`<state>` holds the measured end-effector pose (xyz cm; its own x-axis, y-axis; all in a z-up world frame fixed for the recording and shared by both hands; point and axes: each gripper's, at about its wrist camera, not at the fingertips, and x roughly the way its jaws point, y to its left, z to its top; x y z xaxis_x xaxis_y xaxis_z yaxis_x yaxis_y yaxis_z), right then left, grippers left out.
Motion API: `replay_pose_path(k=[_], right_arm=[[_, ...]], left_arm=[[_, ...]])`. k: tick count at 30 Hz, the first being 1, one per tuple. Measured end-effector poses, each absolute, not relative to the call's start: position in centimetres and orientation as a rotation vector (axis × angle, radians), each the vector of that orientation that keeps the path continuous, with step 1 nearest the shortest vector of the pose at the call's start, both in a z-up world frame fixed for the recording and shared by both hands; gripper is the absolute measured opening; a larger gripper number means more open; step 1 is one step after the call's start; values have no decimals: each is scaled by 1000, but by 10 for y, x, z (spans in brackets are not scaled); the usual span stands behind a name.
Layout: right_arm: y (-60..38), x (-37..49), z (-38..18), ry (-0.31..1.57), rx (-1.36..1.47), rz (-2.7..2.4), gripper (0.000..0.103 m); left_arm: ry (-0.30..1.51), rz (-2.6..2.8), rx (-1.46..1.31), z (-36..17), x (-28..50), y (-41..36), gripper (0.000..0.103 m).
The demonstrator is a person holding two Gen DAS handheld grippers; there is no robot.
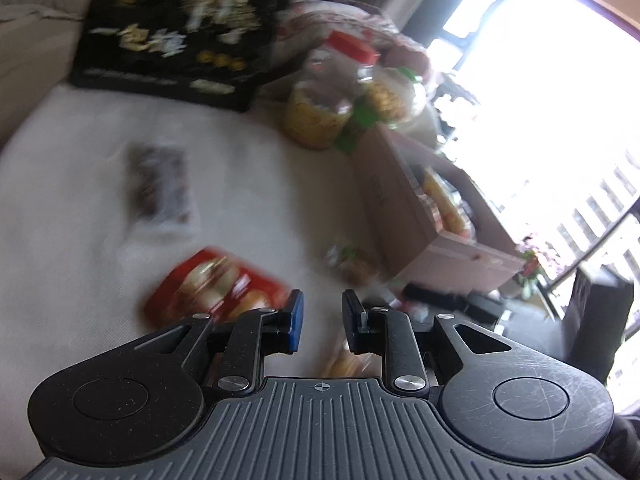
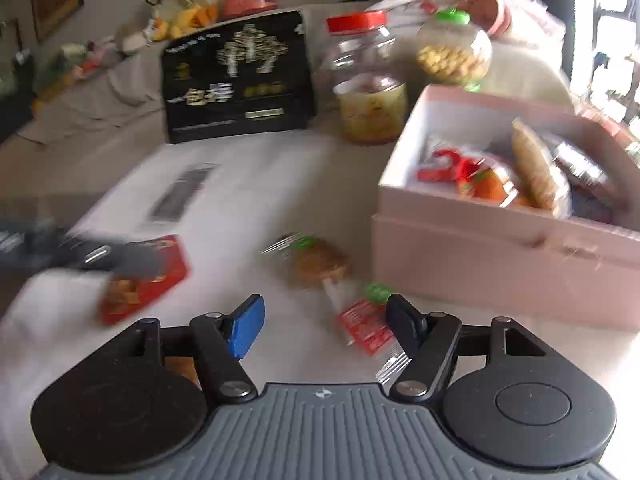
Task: Organize snacks
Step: 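Grasp the orange cake packet with the left tool and lift it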
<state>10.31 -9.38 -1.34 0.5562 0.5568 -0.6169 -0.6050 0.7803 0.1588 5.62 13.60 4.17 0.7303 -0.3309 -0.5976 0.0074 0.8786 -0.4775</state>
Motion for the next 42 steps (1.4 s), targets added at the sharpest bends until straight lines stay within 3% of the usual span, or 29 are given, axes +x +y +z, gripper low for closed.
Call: replay_pose_path(k=[5, 12, 21, 23, 25, 34, 35, 38, 39, 40, 42], right_arm=[[-101, 93, -6, 806, 44, 896, 68], [-125, 79, 3, 670, -45, 705, 68], [-109, 110, -10, 738, -46, 719, 69], [-98, 111, -9, 719, -87, 701, 64], [-93, 103, -9, 708, -143, 697, 47], [-128, 80, -11, 703, -157, 600, 42], [-135, 75, -11, 691, -166, 589, 42], [-155, 60, -13, 659, -184, 578, 45], [-158, 55, -14, 647, -196, 568, 50], [-161, 49, -16, 630, -213, 552, 65], [-165, 43, -20, 598, -232, 503, 76]], left_arm=[[774, -246, -415, 48, 127, 116, 25], [914, -269, -345, 22, 184, 84, 25], [882, -366, -379, 31, 146, 87, 24], [837, -327, -369, 41, 127, 95, 24], [808, -286, -376, 48, 108, 105, 24], [816, -235, -414, 28, 32, 119, 24], [823, -244, -418, 25, 24, 118, 28], [815, -253, -368, 27, 14, 102, 34], [797, -238, -321, 33, 10, 96, 34], [770, -221, -261, 40, 7, 89, 34], [732, -212, -153, 54, 0, 73, 34]])
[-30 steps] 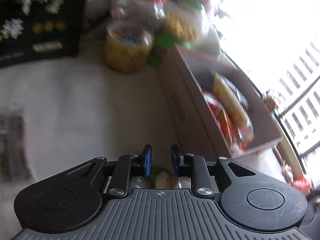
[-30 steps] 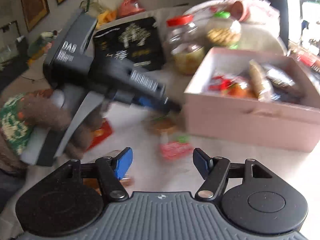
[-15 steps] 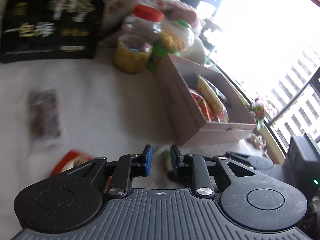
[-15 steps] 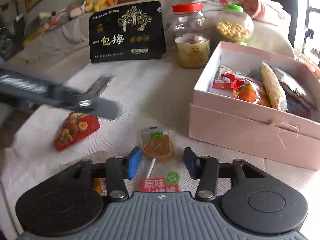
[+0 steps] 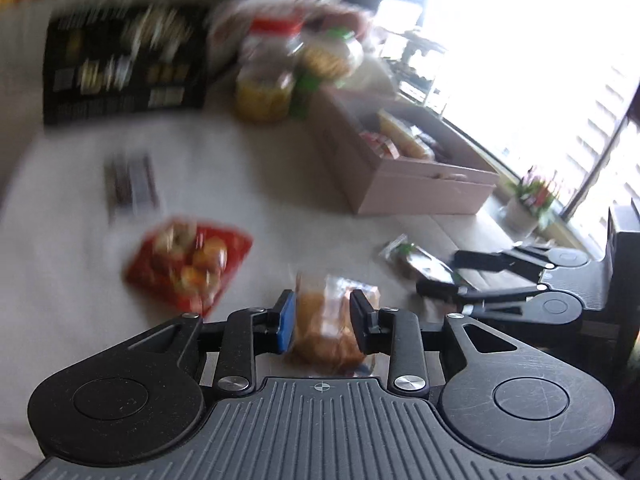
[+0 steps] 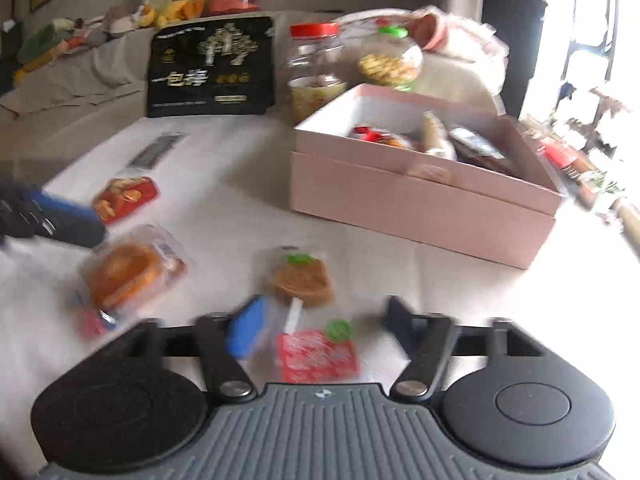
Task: Organize snacks
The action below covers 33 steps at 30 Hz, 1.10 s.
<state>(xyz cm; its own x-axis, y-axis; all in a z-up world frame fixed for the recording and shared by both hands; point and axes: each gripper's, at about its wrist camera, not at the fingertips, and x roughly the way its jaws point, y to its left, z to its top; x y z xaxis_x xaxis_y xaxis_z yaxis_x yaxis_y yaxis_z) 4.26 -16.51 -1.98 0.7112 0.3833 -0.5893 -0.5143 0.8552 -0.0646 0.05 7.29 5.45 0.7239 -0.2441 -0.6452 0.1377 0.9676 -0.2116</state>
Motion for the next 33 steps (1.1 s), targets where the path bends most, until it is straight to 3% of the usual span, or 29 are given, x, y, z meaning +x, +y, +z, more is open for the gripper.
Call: replay_pose_path(k=[6, 14, 17, 33], right_arm=[[-171, 50, -20, 620, -185, 480, 78], [-182, 53, -19, 625, -106, 474, 80], [-184, 54, -19, 628, -79, 470, 81], [-182, 53, -20, 632, -78, 470, 84]], left_arm=[[817, -166, 117, 45, 3, 20, 36], [835, -190, 151, 42, 6, 2, 78], [842, -198, 153, 39, 9, -3, 85], [853, -110, 71, 32, 24, 19, 80]])
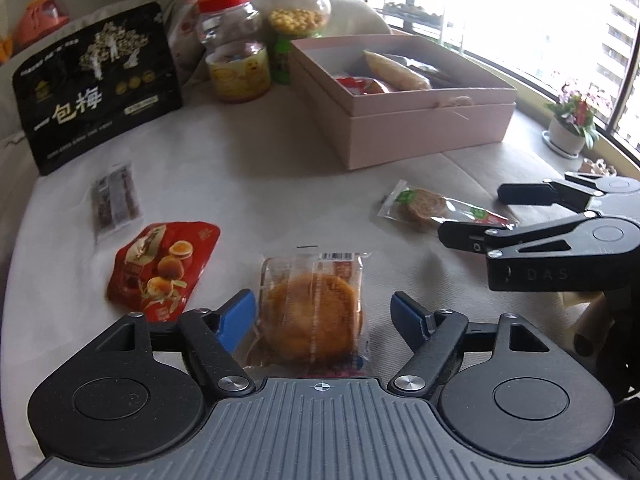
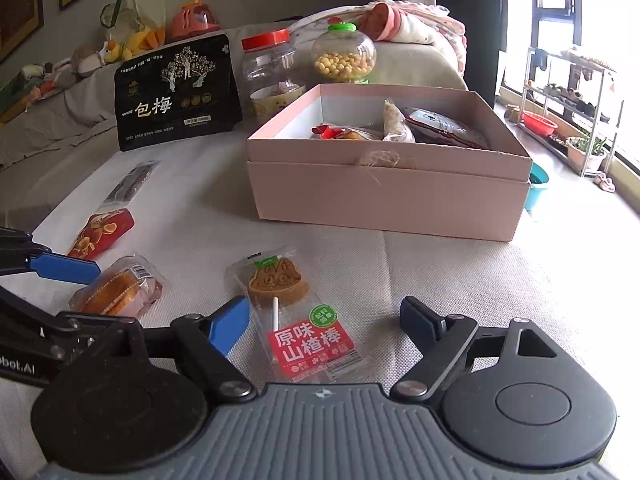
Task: Organize snacks
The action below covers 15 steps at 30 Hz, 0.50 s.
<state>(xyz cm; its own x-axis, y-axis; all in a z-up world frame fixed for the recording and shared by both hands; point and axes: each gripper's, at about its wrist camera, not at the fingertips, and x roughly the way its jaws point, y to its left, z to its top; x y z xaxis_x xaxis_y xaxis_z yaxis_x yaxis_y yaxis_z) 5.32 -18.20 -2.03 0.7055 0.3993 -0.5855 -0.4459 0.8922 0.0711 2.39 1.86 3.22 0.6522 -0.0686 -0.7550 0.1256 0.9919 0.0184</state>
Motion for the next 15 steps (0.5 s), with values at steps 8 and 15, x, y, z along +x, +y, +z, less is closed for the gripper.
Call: replay_pose_path(k=[8, 15], right_arm=[[-180, 53, -21, 633, -90, 466, 84], [-177, 52, -21, 634, -106, 461, 85]], left_arm=[[878, -100, 21, 24, 26, 28, 78], [865, -115, -22, 23, 26, 35, 77]])
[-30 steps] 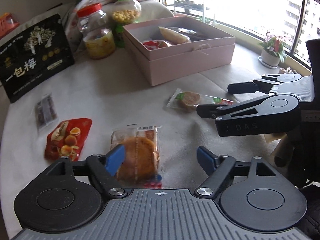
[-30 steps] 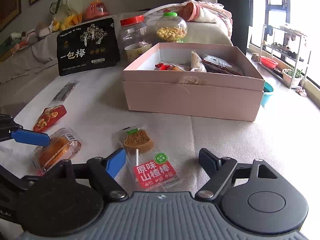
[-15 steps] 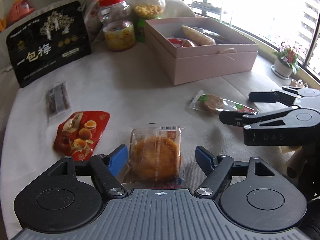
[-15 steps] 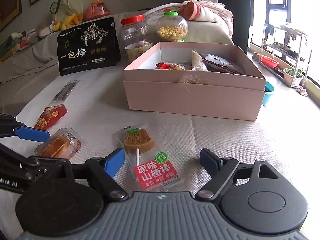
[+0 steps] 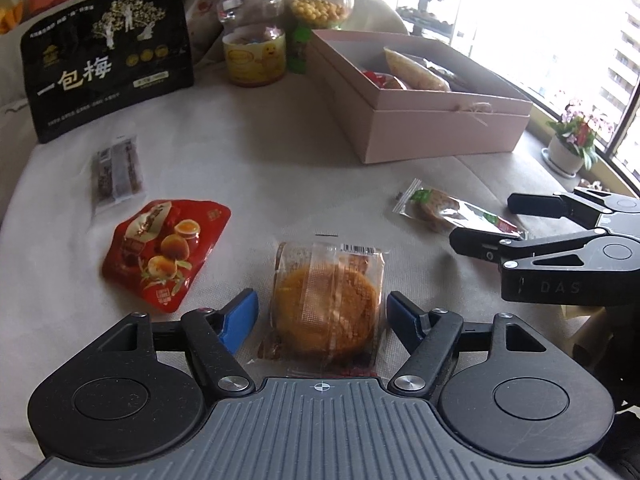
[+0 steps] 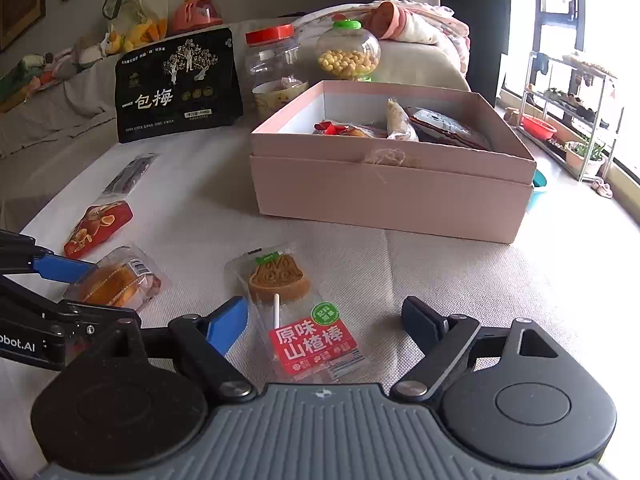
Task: Organize snacks
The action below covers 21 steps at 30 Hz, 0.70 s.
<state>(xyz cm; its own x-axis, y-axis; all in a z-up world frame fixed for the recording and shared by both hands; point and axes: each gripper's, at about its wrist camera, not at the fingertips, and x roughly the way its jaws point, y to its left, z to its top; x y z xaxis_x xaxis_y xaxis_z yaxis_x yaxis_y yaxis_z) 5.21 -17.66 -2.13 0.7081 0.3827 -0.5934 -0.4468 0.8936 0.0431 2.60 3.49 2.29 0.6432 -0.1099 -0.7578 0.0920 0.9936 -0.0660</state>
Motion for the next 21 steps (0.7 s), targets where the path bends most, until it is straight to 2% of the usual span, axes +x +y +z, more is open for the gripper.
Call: replay_pose_path(k=[9, 12, 13, 21], right_arm=[[-170, 52, -23, 641, -149, 458, 88], [-166, 49, -23, 638, -184, 457, 88], [-164, 48, -23, 635, -195, 462, 88], [-147, 29, -21, 658, -224, 608, 90]], left_arm=[[824, -122, -65, 20, 21, 40, 77], [809, -110, -92, 20, 17, 44, 68], [808, -114, -111, 21, 15, 47, 62], [793, -123, -247, 21, -6, 64, 61]])
